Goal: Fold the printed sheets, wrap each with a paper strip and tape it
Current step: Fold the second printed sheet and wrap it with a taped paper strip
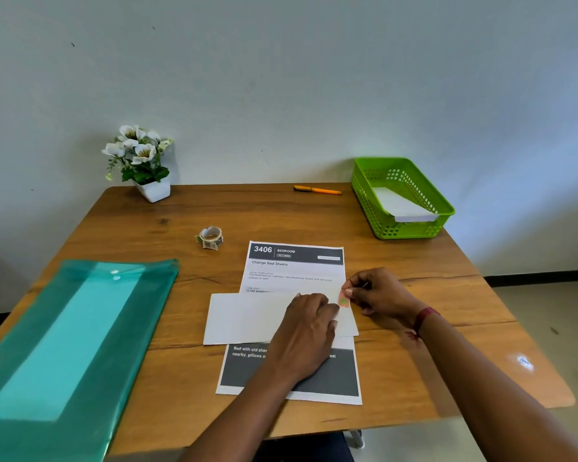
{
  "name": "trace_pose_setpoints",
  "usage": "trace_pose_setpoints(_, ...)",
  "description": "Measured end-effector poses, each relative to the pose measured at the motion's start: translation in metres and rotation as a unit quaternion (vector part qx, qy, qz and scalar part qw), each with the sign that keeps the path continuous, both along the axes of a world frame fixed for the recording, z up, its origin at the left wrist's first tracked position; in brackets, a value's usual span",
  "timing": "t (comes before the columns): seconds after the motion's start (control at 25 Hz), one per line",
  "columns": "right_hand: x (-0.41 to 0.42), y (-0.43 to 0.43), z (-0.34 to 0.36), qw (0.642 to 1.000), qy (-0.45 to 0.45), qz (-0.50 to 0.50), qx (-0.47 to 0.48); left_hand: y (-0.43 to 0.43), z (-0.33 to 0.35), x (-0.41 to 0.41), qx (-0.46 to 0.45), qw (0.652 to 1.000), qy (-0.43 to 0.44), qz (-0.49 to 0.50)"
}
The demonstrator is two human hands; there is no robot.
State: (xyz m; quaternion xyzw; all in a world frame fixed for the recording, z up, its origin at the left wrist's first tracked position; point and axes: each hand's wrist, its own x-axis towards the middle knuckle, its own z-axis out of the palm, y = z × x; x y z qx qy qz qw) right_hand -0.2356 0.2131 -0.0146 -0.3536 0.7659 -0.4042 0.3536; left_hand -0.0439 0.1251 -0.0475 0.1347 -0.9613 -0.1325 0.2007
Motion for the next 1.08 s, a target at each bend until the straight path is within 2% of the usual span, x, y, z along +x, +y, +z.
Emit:
trace_pose_setpoints(0.48, 0.001, -0.013, 0.01, 0.994, 0.081, 0.033, 0.061, 0.001, -0.004, -0.003, -0.041, 0.997, -0.057, 0.018)
trace_pose_setpoints(1.08, 0.003, -0.015, 0.002, 0.993, 0.107, 0.016, 0.048, 0.0, -0.004, -0.004, -0.046, 0.996, -0.078, 0.021)
